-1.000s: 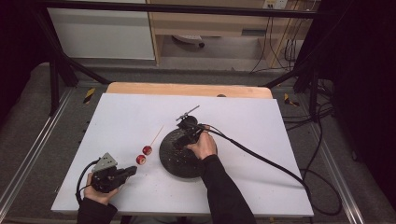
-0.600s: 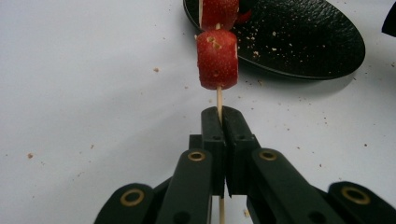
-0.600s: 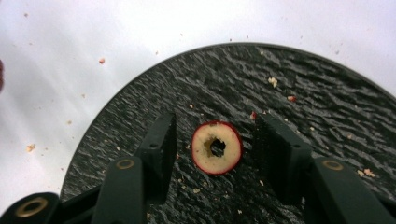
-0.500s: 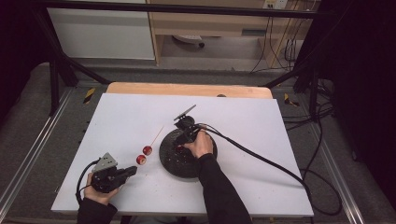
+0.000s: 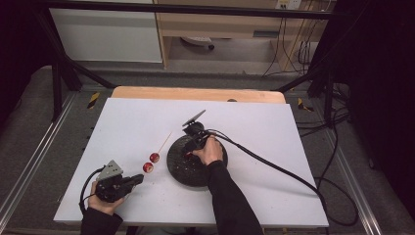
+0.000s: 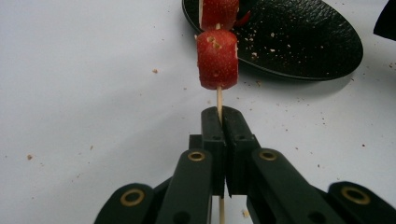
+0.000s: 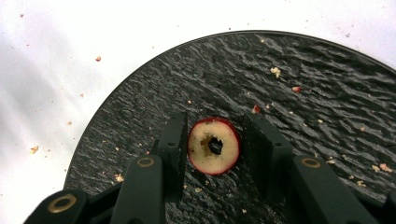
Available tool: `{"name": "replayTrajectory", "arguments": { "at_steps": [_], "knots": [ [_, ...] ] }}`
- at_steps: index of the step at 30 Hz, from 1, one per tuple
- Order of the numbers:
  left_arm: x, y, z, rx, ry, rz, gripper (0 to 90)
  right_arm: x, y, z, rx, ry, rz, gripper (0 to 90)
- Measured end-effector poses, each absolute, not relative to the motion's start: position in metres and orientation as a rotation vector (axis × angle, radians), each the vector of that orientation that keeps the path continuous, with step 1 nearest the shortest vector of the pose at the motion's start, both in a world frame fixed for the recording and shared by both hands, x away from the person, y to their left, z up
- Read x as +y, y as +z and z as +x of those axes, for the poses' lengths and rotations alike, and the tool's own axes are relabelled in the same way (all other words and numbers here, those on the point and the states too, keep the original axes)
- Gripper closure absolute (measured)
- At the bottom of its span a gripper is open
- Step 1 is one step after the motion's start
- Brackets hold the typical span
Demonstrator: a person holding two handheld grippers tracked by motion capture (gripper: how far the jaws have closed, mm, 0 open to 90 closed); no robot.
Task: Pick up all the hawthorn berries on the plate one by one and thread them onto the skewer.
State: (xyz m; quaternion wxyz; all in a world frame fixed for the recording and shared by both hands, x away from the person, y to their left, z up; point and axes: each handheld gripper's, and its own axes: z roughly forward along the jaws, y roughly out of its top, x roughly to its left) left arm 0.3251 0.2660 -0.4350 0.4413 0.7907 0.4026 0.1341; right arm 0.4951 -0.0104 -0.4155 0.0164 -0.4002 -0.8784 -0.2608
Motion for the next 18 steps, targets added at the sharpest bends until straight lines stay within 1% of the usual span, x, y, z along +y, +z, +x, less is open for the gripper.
{"name": "replayTrajectory", "arguments": {
  "at_steps": [18],
  "knots": [
    [0.2660,-0.4349,0.3254,1.000,0.334,1.961,88.2,-0.0113,-0.4143,0.4968,-2.707,-0.800,-1.264,62.8]
  ]
}}
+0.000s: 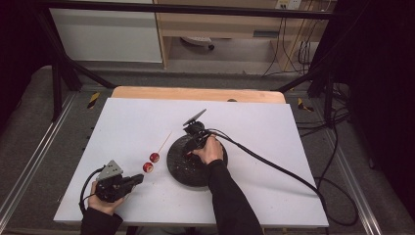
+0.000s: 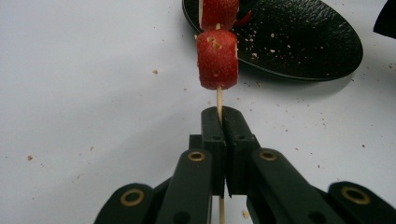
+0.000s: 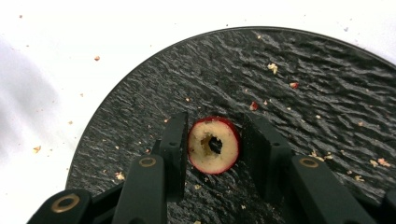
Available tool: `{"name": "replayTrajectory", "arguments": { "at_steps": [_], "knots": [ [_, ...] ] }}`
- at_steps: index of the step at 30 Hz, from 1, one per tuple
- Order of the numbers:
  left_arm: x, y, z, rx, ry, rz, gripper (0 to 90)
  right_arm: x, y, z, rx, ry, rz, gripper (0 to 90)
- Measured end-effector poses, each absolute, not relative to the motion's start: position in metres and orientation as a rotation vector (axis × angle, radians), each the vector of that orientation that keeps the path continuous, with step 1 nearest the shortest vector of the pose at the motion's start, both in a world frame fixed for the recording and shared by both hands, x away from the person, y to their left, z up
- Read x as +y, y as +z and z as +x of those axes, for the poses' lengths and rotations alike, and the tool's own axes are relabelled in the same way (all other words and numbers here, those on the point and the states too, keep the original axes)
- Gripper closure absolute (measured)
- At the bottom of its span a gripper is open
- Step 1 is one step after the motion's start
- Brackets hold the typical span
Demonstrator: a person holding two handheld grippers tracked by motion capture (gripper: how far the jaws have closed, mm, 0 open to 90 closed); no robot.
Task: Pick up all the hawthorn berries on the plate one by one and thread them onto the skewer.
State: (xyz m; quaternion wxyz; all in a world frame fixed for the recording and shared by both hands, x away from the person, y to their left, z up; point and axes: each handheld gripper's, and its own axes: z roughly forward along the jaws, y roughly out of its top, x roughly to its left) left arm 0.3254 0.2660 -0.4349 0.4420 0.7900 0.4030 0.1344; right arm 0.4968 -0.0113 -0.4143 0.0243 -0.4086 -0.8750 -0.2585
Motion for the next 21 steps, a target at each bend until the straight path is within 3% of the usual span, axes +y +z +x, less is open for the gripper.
{"name": "replayTrajectory", "arguments": {
  "at_steps": [21],
  "knots": [
    [0.262,-0.433,0.323,0.986,0.341,1.957,88.2,-0.030,-0.383,0.468,-2.656,-1.027,-1.236,63.1]
  ]
}}
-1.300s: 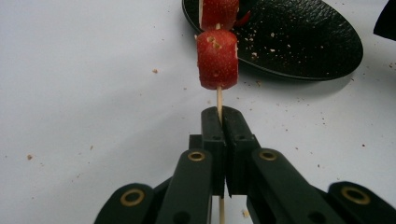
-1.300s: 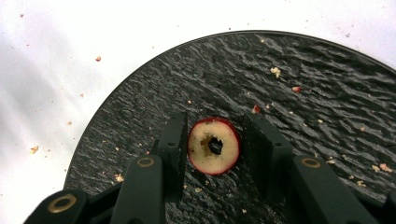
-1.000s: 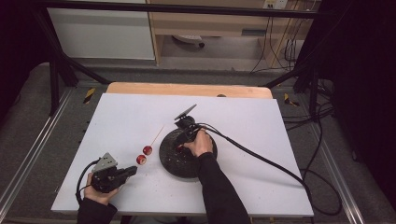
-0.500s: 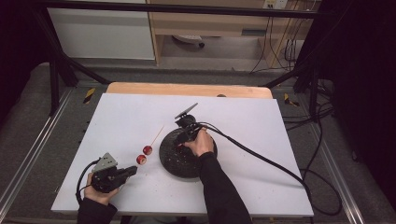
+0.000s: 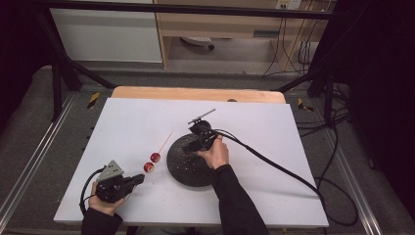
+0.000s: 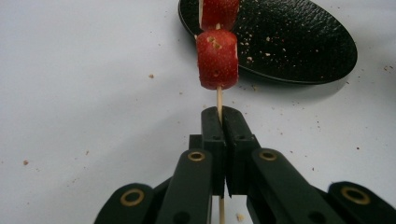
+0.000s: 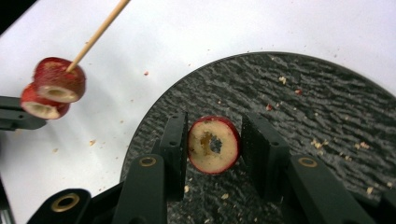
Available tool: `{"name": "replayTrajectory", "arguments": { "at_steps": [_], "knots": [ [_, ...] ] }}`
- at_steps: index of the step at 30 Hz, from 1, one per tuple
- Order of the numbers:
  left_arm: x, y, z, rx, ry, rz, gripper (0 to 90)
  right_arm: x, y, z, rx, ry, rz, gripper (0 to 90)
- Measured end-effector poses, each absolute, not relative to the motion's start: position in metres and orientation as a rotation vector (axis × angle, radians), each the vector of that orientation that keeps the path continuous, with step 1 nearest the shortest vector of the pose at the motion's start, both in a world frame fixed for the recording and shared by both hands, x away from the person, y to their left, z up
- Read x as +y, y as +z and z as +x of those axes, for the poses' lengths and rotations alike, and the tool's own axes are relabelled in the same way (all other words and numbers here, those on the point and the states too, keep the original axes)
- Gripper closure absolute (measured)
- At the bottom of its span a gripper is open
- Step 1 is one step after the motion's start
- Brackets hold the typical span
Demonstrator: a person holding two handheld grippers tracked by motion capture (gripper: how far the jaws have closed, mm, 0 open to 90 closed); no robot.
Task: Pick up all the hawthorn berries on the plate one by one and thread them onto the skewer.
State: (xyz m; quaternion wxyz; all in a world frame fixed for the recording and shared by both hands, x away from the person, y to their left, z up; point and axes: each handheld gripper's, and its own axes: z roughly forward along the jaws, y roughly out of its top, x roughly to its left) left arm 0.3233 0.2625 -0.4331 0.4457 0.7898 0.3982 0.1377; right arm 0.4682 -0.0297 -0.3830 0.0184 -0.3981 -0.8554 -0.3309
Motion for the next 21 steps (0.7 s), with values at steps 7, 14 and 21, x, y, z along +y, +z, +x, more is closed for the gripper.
{"name": "replayTrajectory", "arguments": {
  "at_steps": [7,14,21],
  "knots": [
    [0.260,-0.433,0.323,0.980,0.344,1.964,88.1,-0.047,-0.385,0.453,-2.573,-1.184,-1.233,63.1],
    [0.257,-0.432,0.323,0.967,0.333,1.961,88.2,-0.067,-0.383,0.442,-2.492,-1.336,-1.254,63.2],
    [0.256,-0.430,0.321,0.961,0.334,1.954,88.1,-0.082,-0.385,0.429,-2.425,-1.470,-1.270,63.2]
  ]
}}
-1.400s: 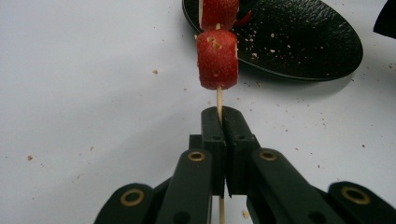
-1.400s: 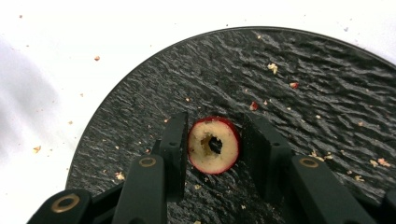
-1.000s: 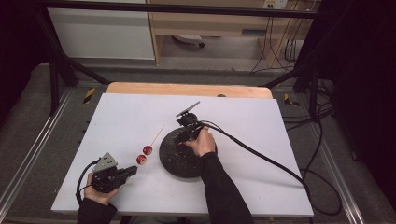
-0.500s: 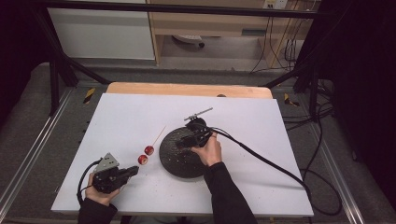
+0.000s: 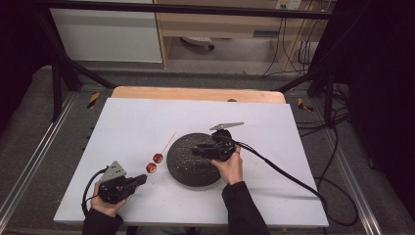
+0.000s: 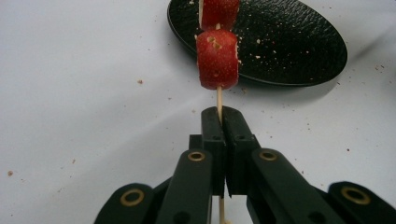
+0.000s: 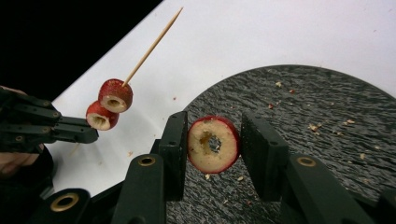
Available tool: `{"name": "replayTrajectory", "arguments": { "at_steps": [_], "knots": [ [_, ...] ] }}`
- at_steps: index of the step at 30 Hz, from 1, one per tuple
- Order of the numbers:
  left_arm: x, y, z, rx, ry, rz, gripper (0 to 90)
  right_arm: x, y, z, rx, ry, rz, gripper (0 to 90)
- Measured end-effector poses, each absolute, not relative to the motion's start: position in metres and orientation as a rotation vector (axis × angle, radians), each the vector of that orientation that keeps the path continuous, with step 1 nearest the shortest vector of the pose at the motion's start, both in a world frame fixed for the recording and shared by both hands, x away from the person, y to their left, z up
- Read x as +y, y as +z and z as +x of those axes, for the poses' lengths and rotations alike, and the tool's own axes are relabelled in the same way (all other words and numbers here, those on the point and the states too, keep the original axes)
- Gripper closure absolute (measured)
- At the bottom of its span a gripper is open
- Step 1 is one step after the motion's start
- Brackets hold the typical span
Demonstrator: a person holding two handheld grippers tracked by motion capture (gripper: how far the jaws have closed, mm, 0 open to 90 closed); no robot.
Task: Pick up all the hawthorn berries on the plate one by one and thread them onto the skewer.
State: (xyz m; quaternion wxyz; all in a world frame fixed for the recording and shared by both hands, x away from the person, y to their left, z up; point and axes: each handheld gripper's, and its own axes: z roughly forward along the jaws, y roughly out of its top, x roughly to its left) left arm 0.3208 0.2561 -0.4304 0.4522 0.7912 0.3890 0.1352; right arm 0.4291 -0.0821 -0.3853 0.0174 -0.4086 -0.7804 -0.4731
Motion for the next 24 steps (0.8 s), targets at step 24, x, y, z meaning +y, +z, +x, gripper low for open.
{"name": "replayTrajectory", "arguments": {
  "at_steps": [24],
  "knots": [
    [0.235,-0.427,0.317,0.921,0.346,1.942,88.2,-0.117,-0.394,0.411,-2.029,-1.920,-1.384,63.3]
  ]
}}
